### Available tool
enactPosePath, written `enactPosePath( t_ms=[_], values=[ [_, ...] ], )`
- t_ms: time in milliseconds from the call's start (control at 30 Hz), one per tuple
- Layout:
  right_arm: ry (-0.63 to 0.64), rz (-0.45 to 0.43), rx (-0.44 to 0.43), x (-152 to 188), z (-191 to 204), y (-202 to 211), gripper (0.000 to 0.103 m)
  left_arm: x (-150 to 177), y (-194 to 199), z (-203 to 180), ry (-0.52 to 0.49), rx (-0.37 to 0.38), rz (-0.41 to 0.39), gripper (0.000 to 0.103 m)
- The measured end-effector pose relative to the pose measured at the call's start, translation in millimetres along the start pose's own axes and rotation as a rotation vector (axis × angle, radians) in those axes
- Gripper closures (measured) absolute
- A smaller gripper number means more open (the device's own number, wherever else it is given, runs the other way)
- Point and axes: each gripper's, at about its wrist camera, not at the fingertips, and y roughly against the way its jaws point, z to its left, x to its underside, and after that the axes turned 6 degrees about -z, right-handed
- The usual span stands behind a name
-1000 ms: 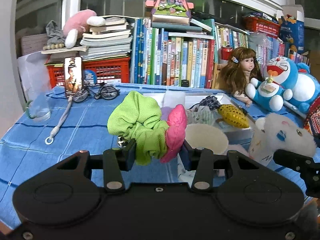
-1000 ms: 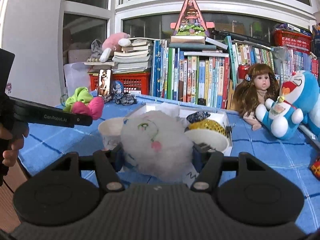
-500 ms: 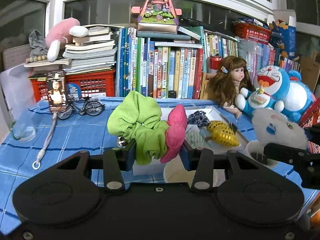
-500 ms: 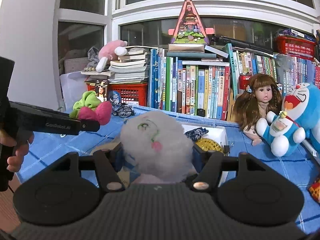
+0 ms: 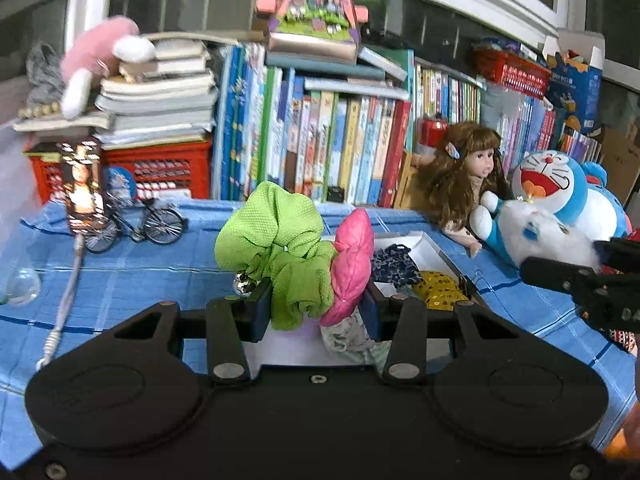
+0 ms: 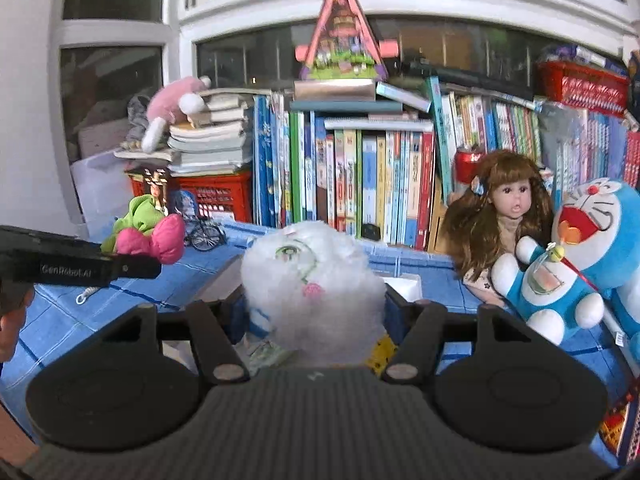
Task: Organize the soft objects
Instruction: 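Open the left tool over the tray while the right tool releases the plush rabbit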
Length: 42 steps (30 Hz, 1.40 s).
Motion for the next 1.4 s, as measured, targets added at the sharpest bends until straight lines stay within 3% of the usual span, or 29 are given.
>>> enactPosePath(
  t_ms=[400, 633, 800, 1000, 1167, 1400],
  values=[
    [-0.107, 0.257, 0.005, -14.2, -13.2, -104.2, 0.036, -7.5, -105.8, 10.5, 0.035, -0.020, 0.187, 0.060],
    [-0.251, 0.366, -0.035, -14.1, -20.2, -164.7, 0.035, 2.5, -142.9, 13.8, 0.049, -0.022, 0.259, 0.060],
    [-0.275, 0.429, -0.011, -7.4, -14.1, -197.5, 0.035, 9.3, -158.7, 15.9, 0.057, -0.018, 0.289, 0.060],
    [-0.312, 0.472, -0.012, 6.1, -13.5, -214.6, 0.033, 13.7, -168.6, 16.6, 0.049, -0.010, 0.296, 0.057],
    [-0.344, 0.480, -0.019, 11.1, -15.8, -220.0, 0.024, 14.7, -170.6, 15.5, 0.033, -0.020, 0.294, 0.051],
    [-0.355, 0.468, -0.053, 6.3, -18.6, -207.0, 0.017, 8.8, -155.6, 13.4, -0.013, -0.046, 0.252, 0.033]
  ],
)
